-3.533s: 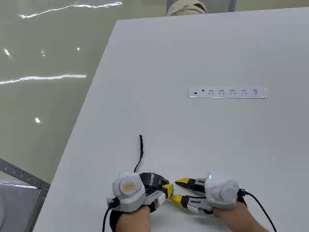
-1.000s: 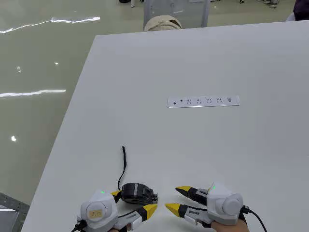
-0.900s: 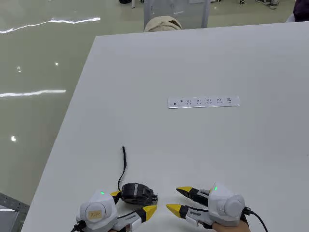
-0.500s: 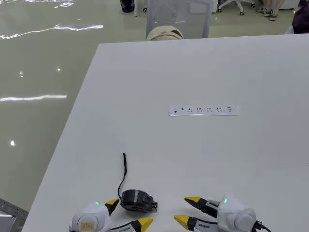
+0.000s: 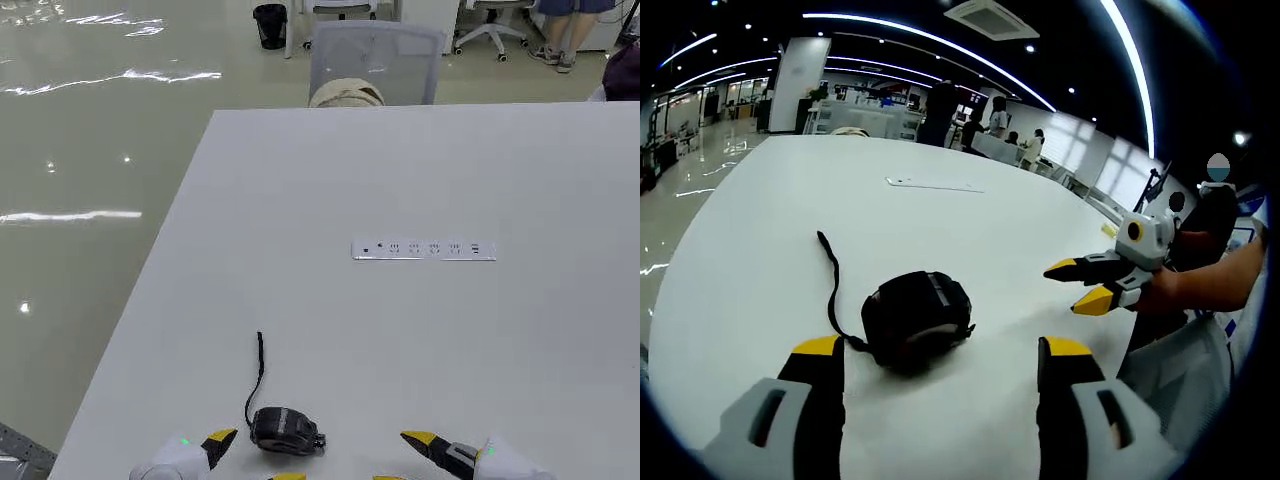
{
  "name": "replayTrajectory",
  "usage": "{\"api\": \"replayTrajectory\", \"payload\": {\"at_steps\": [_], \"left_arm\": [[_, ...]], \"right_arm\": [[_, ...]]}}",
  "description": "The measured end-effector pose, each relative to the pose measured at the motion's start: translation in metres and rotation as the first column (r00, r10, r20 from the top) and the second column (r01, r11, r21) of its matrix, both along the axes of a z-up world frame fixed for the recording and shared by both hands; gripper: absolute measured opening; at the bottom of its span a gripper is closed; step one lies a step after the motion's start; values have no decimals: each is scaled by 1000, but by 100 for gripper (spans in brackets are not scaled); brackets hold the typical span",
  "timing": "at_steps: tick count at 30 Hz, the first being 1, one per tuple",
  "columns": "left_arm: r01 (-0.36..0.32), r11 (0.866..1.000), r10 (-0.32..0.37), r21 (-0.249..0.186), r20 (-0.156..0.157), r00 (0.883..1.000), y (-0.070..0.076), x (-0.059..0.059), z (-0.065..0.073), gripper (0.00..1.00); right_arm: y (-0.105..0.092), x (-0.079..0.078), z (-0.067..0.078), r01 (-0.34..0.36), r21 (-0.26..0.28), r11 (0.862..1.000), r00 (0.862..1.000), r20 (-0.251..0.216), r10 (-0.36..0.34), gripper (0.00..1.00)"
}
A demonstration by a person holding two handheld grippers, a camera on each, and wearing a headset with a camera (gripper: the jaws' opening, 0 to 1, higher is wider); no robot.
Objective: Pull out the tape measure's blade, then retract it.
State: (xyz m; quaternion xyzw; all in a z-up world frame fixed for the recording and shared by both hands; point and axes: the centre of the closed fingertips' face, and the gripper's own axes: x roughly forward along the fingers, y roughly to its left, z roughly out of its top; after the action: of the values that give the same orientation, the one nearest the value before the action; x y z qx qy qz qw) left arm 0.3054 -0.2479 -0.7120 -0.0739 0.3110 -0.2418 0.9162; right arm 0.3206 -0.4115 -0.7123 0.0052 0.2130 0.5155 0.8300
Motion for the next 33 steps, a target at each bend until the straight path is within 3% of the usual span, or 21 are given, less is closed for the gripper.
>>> {"api": "replayTrajectory", "payload": {"at_steps": [13,18,24,30,33], "left_arm": [[7,1000,-7,-4,-1,1000,13,-22,1,79],[18,1000,-18,3,-1,1000,16,-30,3,78],[40,999,-40,7,11,999,16,-40,9,79],[41,999,-40,-32,33,999,18,-46,15,80],[42,999,-41,-26,39,998,21,-48,16,81]], "right_arm": [[-18,-13,13,15,-8,1000,1000,14,-14,51],[-27,-15,19,23,-18,1000,999,40,-22,53],[-41,-18,26,44,-27,999,998,52,-42,55],[-49,-25,29,61,-21,998,997,57,-59,57],[-52,-29,30,67,-21,998,996,55,-65,57]]}}
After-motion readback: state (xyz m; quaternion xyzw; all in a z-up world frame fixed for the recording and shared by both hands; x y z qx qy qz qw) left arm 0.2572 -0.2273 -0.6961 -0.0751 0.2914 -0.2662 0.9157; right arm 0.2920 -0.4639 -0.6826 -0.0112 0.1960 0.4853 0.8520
